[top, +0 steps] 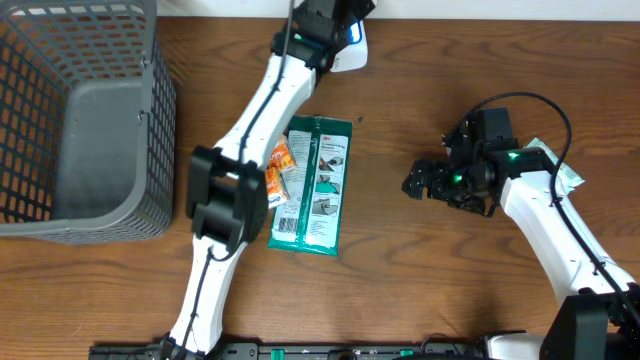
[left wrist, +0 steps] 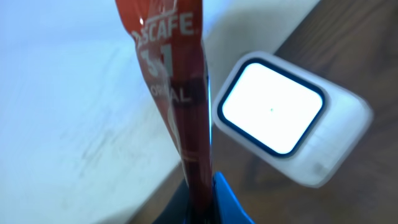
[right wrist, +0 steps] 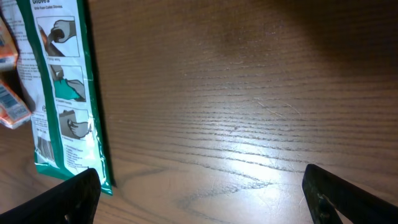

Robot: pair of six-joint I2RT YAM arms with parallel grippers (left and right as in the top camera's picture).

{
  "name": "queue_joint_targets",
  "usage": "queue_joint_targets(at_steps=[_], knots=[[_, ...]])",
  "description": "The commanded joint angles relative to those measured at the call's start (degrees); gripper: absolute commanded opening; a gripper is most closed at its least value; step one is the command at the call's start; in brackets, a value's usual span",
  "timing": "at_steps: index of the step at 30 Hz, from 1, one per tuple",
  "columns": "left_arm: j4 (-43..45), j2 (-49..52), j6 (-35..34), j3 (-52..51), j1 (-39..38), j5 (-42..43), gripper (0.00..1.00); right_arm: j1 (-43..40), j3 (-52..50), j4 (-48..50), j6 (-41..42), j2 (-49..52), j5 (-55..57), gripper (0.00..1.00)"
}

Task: Scan the item barcode
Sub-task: 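Carry the red stick up to the white scanner with the left gripper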

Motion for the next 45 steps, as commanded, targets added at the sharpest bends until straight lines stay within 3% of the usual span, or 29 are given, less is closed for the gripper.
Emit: queue_joint_targets(at_steps=[1, 6, 23, 30, 35, 39, 45], knots=[[4.39, 4.87, 9.90, 0.79, 0.22, -5.22, 0.07, 0.37, 0.42, -0.07, -1.07, -0.59, 0.35, 0.99], [8.46, 9.03, 14.71, 0.79, 0.26, -5.44, 0.07, 0.37, 0.42, -0.07, -1.07, -0.59, 0.35, 0.99], [11.06, 10.10, 14.88, 0.79, 0.42, -6.14, 0.07, 0.37, 0.42, -0.07, -1.07, -0.59, 0.35, 0.99], [10.40, 5.29, 13.68, 0.79, -0.68, -7.63, 0.07, 0.37, 0.42, -0.07, -1.07, -0.59, 0.35, 0.99], [-0.22, -3.19, 4.52, 0.79, -3.08, -7.32, 0.07, 0.37, 0.42, -0.07, -1.07, -0.59, 0.35, 0.99], [-13.00, -10.91, -6.91, 0.79, -5.44, -5.73, 0.07, 0.37, 0.42, -0.07, -1.07, -0.59, 0.35, 0.99], [-36.09, -20.59, -14.14, 0.79, -8.85, 13.14, 0.07, 0.37, 0.42, 1.75, 2.97, -0.59, -3.89, 0.99]])
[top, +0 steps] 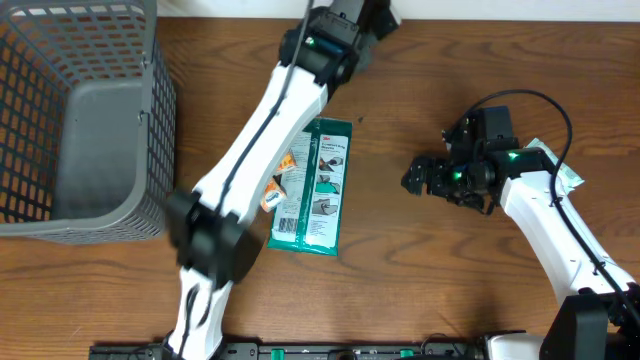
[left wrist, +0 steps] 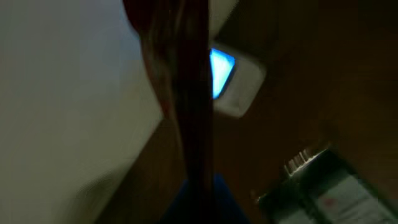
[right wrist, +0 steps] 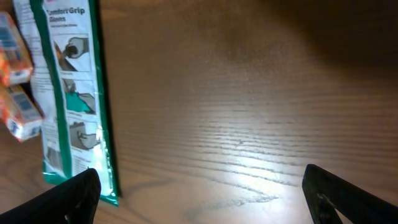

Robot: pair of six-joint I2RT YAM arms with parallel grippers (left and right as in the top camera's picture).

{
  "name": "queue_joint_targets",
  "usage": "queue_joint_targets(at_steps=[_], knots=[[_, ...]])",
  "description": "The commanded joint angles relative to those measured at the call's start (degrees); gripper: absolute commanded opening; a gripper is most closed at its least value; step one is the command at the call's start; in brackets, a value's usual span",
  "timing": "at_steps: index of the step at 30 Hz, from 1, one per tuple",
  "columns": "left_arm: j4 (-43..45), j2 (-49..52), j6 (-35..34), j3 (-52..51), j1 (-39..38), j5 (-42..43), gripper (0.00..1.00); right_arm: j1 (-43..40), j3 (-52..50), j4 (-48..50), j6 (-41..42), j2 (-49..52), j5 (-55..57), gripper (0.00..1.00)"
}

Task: Scan the item barcode
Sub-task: 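Carry the red stick up to the white scanner with the left gripper, then carry the red stick right and release it on the table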

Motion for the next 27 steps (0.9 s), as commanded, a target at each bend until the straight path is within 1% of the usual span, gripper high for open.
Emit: queue_joint_targets(at_steps=[1, 2, 3, 4, 6, 7, 9, 11, 13, 16, 19, 22, 25, 26, 27], knots=[[-8.26, -4.15, -8.52, 0.50, -1.51, 15.21, 0.07, 0.33, 0.39, -2.01, 1.86, -0.59, -3.89, 0.99], [-11.02, -4.94, -9.84, 0.50, -1.95, 17.84, 0.07, 0.02, 0.55, -1.25, 1.46, -0.61, -4.87, 0.99], [-12.63, -5.27, -10.71, 0.50, -2.21, 19.06, 0.07, -0.42, 0.94, -1.27, 1.22, -0.72, -5.35, 0.95], [-14.60, -5.60, -12.09, 0.50, -2.54, 20.46, 0.07, -1.42, 1.97, -2.58, 1.25, -0.90, -5.90, 0.86], [-16.81, -5.55, -17.88, 0.44, -2.84, 23.30, 0.07, -3.89, 5.16, -7.08, 0.79, -1.64, -5.84, 0.79], [-17.11, -5.31, -21.92, 0.00, -2.89, 25.79, 0.07, -5.49, 7.28, -9.68, -0.57, -2.23, -5.81, 0.77], [-16.83, -5.01, -27.69, -1.73, -2.89, 30.45, 0.07, -8.20, 11.10, -13.77, -2.97, -3.26, -5.81, 0.79], [-15.32, -4.76, -31.32, -4.63, -2.99, 34.12, 0.07, -10.93, 15.19, -17.97, -5.07, -4.33, -5.77, 0.81], [-12.20, -4.55, -34.05, -8.46, -3.32, 35.01, 0.08, -13.31, 18.14, -21.20, -5.38, -5.40, -5.38, 0.83], [-5.11, -4.22, -39.10, -15.06, -4.24, 35.10, 0.08, -15.76, 19.28, -22.75, -5.40, -7.21, -5.33, 0.90], [5.81, -4.13, -44.37, -23.76, -6.45, 35.28, 0.08, -16.85, 19.28, -23.17, -5.40, -8.22, -4.68, 0.92], [18.12, -4.09, -47.19, -31.91, -9.49, 35.26, 0.12, -16.85, 19.21, -23.41, -5.40, -8.20, -4.70, 0.93], [29.53, -4.07, -48.17, -38.25, -12.44, 35.21, 0.14, -16.85, 19.12, -23.41, -5.40, -8.20, -4.70, 0.93], [33.27, -4.04, -48.15, -40.11, -13.53, 34.86, 0.22, -16.85, 19.12, -23.39, -5.40, -8.20, -4.70, 0.93], [35.80, -4.04, -48.15, -41.35, -14.36, 34.23, 0.37, -16.85, 19.12, -23.39, -5.40, -8.20, -4.70, 0.93]])
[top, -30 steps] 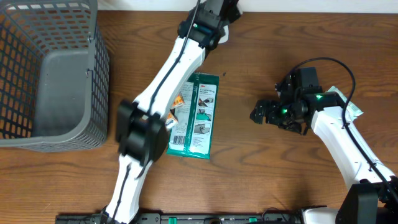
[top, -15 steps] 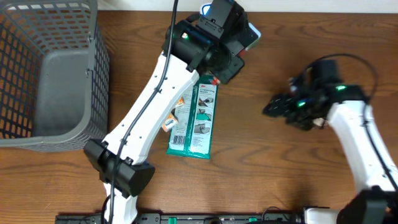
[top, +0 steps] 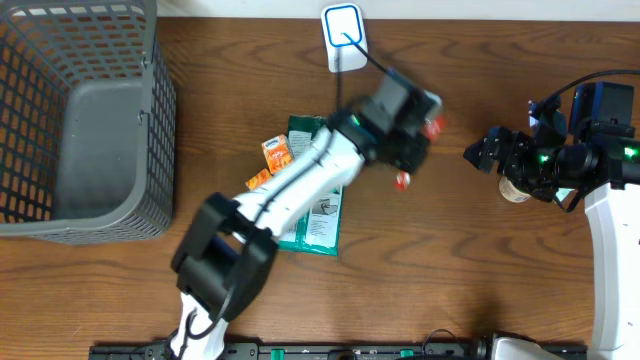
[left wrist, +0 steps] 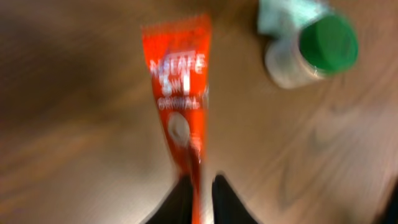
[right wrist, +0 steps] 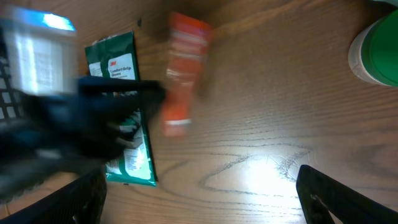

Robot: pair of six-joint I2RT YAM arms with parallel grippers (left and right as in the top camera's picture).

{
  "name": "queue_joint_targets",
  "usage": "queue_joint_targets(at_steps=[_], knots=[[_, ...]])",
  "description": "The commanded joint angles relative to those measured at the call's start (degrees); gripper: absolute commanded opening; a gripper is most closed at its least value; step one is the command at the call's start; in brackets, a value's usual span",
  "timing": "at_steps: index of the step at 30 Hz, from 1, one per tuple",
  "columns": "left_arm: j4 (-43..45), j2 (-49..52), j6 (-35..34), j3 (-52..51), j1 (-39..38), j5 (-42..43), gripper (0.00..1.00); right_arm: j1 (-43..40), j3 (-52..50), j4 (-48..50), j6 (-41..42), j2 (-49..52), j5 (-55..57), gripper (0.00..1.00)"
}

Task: Scan the item barcode
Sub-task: 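Carry the red stick right and release it on the table, then move the right gripper left toward the orange packets by the wipes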

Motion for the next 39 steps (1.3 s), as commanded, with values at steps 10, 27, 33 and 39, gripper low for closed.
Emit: queue_joint_targets(at_steps=[10, 27, 33, 39], knots=[[2.56, -9.05, -3.13, -3.80, -2.56, -15.43, 0.78, -0.22, 0.15, -0.44, -0.90, 0.04, -0.15, 0.97], [-38.36, -33.05, -5.66, -4.17, 25.68, -22.34, 0.79, 16.79, -26.01, 25.81, 4.98, 0.55, 4.37, 0.71], [-39.69, -30.62, -4.70, -9.57, 29.99, -20.28, 0.79, 20.13, -38.03, 44.78, 4.96, 0.59, 7.45, 0.58], [-36.70, -30.05, -3.76, -14.99, 31.52, -24.33, 0.79, 20.48, -43.76, 49.24, 4.92, 0.76, 12.87, 0.50]])
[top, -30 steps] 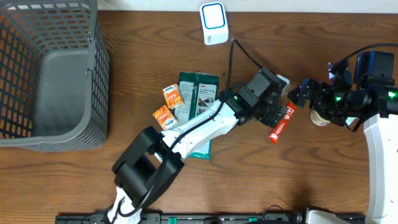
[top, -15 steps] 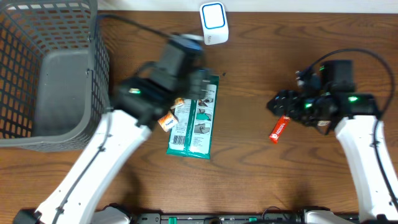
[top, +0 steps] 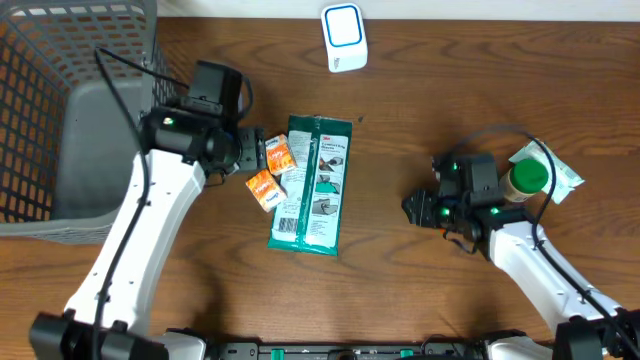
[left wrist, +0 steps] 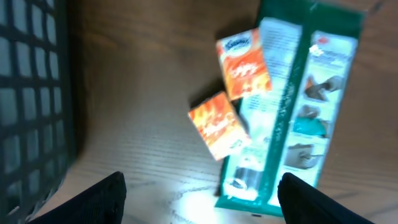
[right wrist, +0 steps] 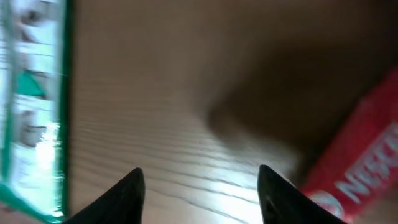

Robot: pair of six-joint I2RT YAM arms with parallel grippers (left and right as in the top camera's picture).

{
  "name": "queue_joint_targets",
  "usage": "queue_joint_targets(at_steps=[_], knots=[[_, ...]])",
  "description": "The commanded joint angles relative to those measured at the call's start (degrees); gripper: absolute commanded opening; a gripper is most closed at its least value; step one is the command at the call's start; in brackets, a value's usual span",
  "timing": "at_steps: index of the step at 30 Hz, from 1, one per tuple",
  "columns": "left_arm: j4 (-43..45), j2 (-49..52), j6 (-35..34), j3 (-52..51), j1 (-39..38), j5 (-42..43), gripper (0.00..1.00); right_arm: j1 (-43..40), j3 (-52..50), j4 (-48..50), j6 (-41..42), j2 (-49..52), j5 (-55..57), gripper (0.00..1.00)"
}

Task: Scan the item barcode
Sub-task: 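Move the right gripper left toward the orange packets by the wipes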

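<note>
The red Nescafe sachet shows only in the right wrist view, at the lower right just outside the fingers; in the overhead view it is hidden. My right gripper stands open over bare wood with nothing in it. My left gripper is open and empty too, low over the table beside two orange packets. The white scanner stands at the table's back edge.
A green glove pack lies mid-table, touching the orange packets. A grey wire basket fills the left side, close behind the left arm. A green-lidded bottle stands on a wrapper by the right arm.
My left gripper let go of the red sachet and now stands open at the left by the orange packets. My right arm has moved in from the right edge, and the sachet is beside its fingers.
My left gripper held the red sachet up at the scanner's white screen. Then it was still by the scanner, whose screen showed blue. Then it held the sachet over the right half near the green-lidded bottle. Now it is empty at the left.
</note>
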Motion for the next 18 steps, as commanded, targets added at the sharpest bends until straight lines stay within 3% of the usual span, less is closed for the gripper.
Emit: queue_joint_targets(at_steps=[1, 5, 11, 18], knots=[[1.18, 0.15, 1.11, -2.56, 1.75, -4.20, 0.79, 0.63, -2.10, 0.28, 0.31, 0.04, 7.39, 0.49], [1.20, 0.17, 1.11, -3.61, 4.52, -9.20, 0.79, 0.61, -3.32, -2.93, 0.31, 0.07, 17.14, 0.47], [1.95, 0.17, 1.09, -3.65, 10.34, -9.51, 0.79, 0.31, -3.37, -4.26, 0.31, 0.07, 26.93, 0.39], [1.92, 0.17, 1.11, -3.63, 15.56, -9.46, 0.79, 0.28, -3.21, -3.32, 0.31, 0.07, 28.50, 0.45]])
